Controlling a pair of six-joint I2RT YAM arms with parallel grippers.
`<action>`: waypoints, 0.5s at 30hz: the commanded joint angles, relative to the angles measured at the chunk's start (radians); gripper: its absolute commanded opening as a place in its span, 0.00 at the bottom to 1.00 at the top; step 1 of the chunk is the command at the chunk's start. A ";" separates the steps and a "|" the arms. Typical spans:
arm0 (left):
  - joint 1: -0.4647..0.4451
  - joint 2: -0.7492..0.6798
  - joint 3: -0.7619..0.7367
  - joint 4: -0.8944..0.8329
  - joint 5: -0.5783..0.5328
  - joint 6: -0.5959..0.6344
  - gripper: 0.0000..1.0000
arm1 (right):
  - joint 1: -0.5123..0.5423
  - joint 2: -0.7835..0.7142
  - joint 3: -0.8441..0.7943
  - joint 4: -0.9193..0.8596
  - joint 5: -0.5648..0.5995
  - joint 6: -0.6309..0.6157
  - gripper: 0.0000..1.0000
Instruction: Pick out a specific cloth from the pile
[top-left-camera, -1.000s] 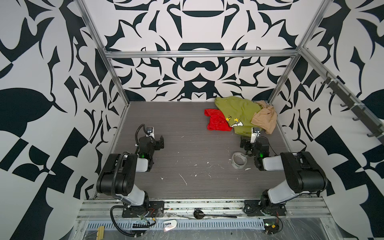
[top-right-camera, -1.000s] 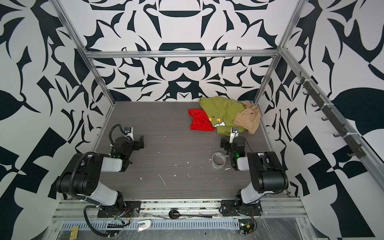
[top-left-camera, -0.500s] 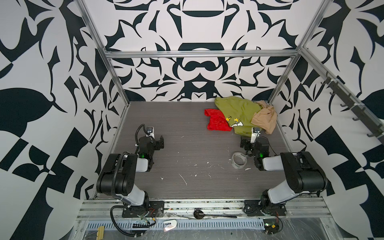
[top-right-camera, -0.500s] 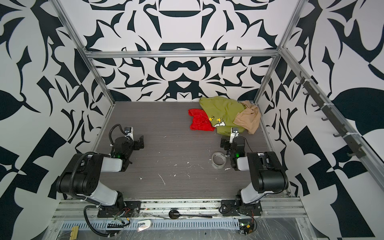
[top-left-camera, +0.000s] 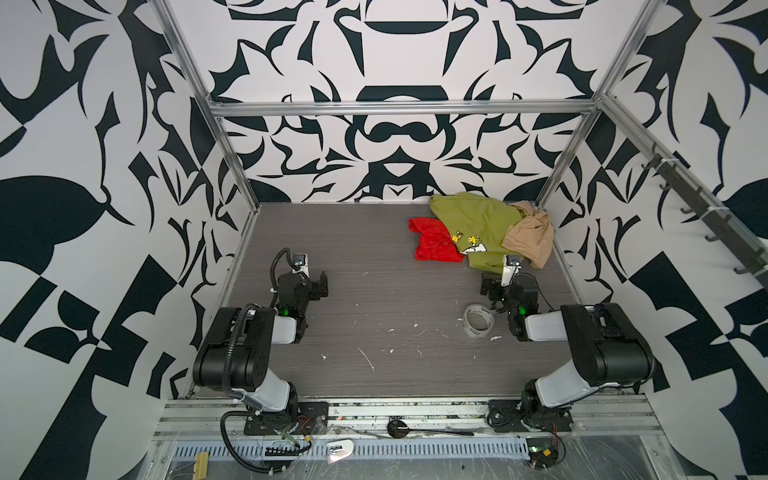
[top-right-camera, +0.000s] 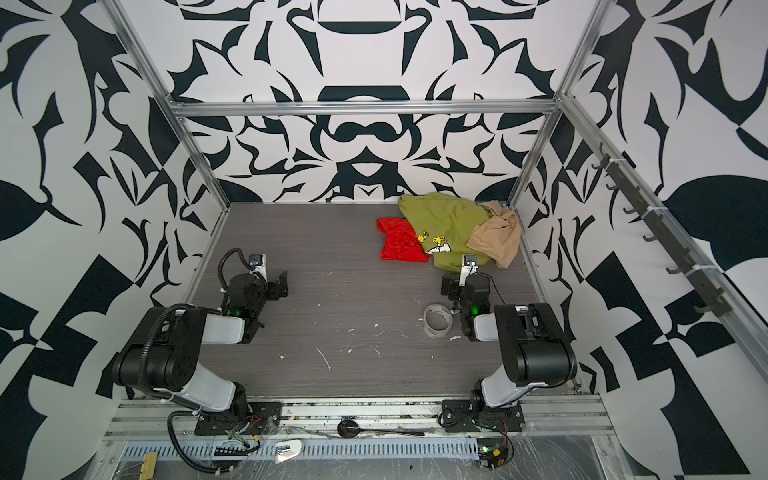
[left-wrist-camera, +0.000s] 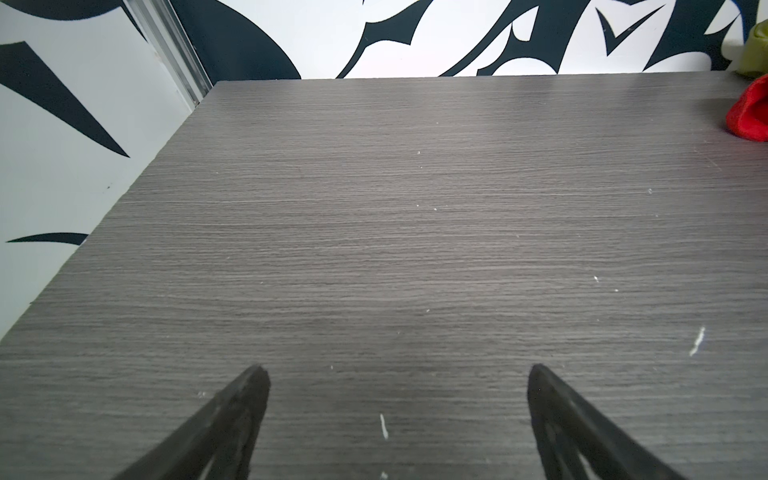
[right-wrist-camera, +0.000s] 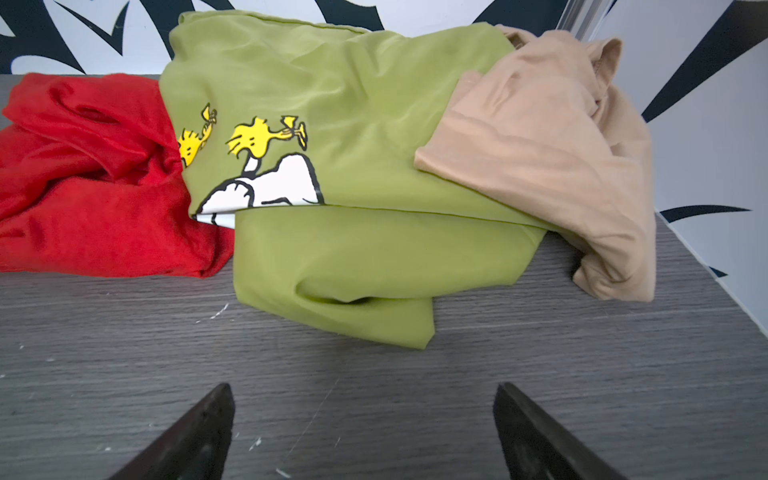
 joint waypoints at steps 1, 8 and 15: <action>0.005 0.001 0.011 0.026 -0.001 -0.002 0.99 | 0.001 -0.013 0.003 0.033 0.013 0.005 1.00; 0.005 -0.042 0.023 -0.025 -0.029 -0.012 0.99 | 0.006 -0.043 -0.002 0.020 0.039 0.011 0.99; 0.005 -0.123 0.117 -0.260 -0.110 -0.042 0.99 | 0.011 -0.156 0.003 -0.079 0.054 0.006 0.97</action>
